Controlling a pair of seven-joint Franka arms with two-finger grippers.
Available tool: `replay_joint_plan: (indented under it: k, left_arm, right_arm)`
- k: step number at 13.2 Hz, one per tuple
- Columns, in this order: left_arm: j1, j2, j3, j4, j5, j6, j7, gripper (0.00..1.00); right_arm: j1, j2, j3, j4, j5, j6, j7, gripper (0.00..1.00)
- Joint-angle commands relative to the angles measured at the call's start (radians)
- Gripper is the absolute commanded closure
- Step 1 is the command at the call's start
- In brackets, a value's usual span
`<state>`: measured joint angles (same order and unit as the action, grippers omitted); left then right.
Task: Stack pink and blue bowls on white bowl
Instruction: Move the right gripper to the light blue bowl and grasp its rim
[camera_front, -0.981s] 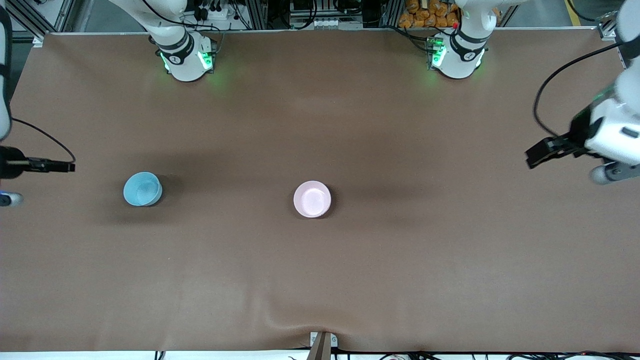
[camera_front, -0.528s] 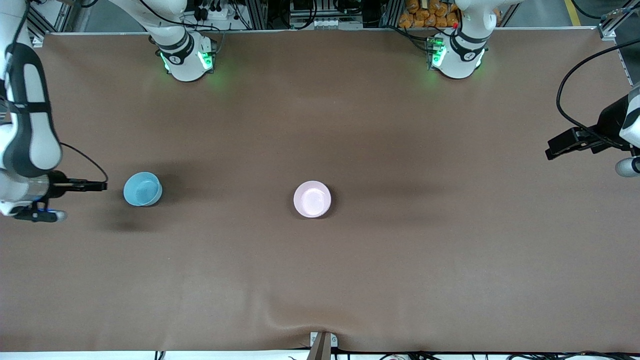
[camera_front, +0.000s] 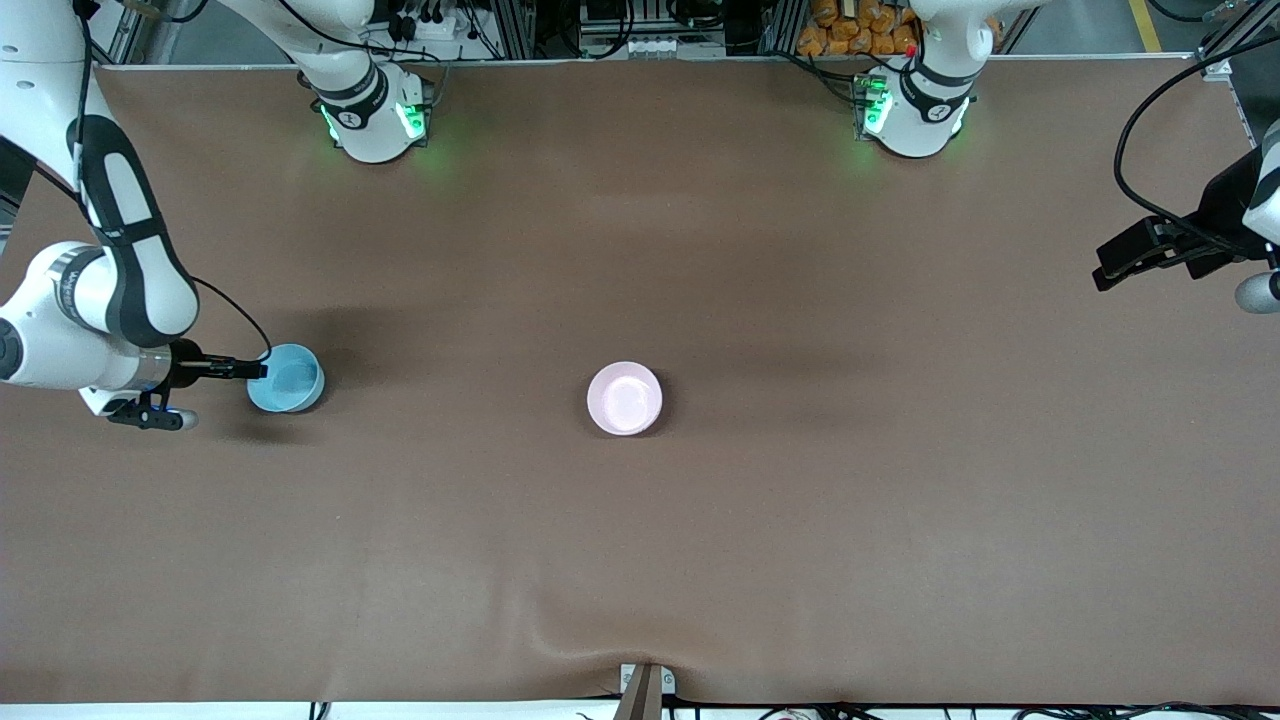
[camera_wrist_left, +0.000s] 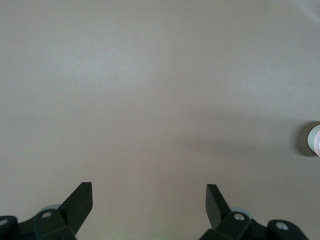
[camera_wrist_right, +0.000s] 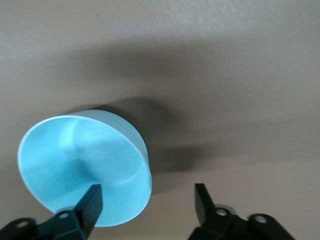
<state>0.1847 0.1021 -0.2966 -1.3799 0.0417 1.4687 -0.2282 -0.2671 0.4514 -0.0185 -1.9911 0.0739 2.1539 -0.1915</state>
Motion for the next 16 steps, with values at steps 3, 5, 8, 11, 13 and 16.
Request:
replay_joint_plan:
  k: [3,5,8,11,13,16]
  left_arm:
    - [-0.191,-0.119,0.192,-0.137,-0.014,-0.005,0.013,0.0]
    - [-0.206,-0.142,0.209,-0.171,-0.014,-0.005,0.013,0.0]
    - [-0.205,-0.153,0.205,-0.163,-0.013,-0.01,0.013,0.0]
    - [-0.205,-0.16,0.205,-0.163,-0.016,-0.013,0.015,0.0]
    - [-0.206,-0.159,0.203,-0.163,-0.016,-0.013,0.016,0.0]
    - [-0.206,-0.153,0.205,-0.162,-0.016,-0.008,0.016,0.0]
  right_arm:
    - [-0.009,0.004,0.006,-0.018,0.017,0.026,-0.019,0.76]
    - [-0.009,0.004,0.006,-0.02,0.017,0.029,-0.019,0.92]
    - [-0.003,0.0,0.009,-0.015,0.018,-0.006,-0.011,1.0]
    - [0.006,-0.013,0.018,0.081,0.062,-0.204,-0.013,1.0]
    - [0.023,-0.078,0.057,0.104,0.111,-0.319,0.006,1.0]
    - [0.11,-0.164,0.084,0.103,0.182,-0.41,0.228,1.0]
